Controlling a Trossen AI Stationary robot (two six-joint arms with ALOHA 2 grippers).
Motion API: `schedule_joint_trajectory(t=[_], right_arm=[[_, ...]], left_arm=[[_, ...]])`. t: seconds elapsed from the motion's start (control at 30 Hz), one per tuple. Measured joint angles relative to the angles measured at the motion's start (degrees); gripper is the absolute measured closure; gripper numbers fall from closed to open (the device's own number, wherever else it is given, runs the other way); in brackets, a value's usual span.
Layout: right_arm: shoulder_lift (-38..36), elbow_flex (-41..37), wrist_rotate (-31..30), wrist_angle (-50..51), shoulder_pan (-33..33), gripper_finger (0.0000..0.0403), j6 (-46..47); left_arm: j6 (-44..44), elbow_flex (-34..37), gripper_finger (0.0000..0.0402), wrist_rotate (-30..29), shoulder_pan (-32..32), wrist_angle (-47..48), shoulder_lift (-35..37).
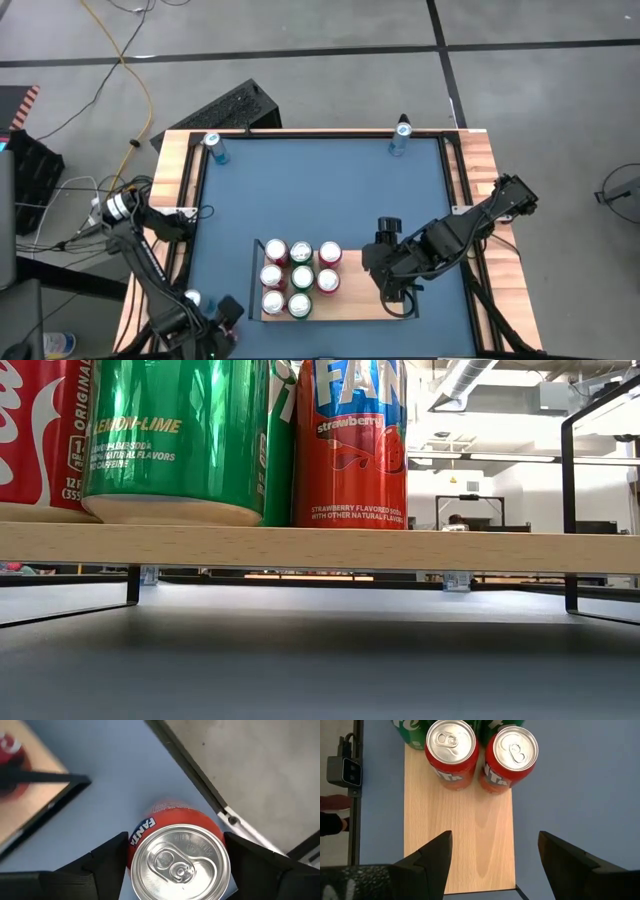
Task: Place canned beverage on shelf
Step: Put the orange soda can on the shelf aligned with the other orange soda can
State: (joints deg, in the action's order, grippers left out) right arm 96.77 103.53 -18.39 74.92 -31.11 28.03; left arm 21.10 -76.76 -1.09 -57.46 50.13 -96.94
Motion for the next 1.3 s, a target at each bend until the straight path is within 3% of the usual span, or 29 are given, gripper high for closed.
schedule_joint_trajectory(t=[0.23, 0.67, 1.07, 1.3], right_arm=[[0.0, 0.0, 0.06, 0.02, 0.0, 0.0127, -0.04], [-0.02, 0.0, 0.35, -0.17, -0.02, 0.0127, -0.02], [-0.02, 0.0, 0.29, -0.3, 0.11, 0.0127, -0.45], [-3.07, 0.0, -2.62, -2.84, 0.19, 0.0127, -6.55]], left_arm=[[12.12, 0.16, 0.0124, -3.37, 1.64, 0.94, 2.62], [34.61, 0.09, 0.0124, -3.52, 5.12, 3.6, 9.51], [49.53, 0.03, 0.0123, -1.62, 6.81, 10.63, 16.96], [57.51, 0.03, 0.0121, -4.96, 7.29, 15.41, 22.54]])
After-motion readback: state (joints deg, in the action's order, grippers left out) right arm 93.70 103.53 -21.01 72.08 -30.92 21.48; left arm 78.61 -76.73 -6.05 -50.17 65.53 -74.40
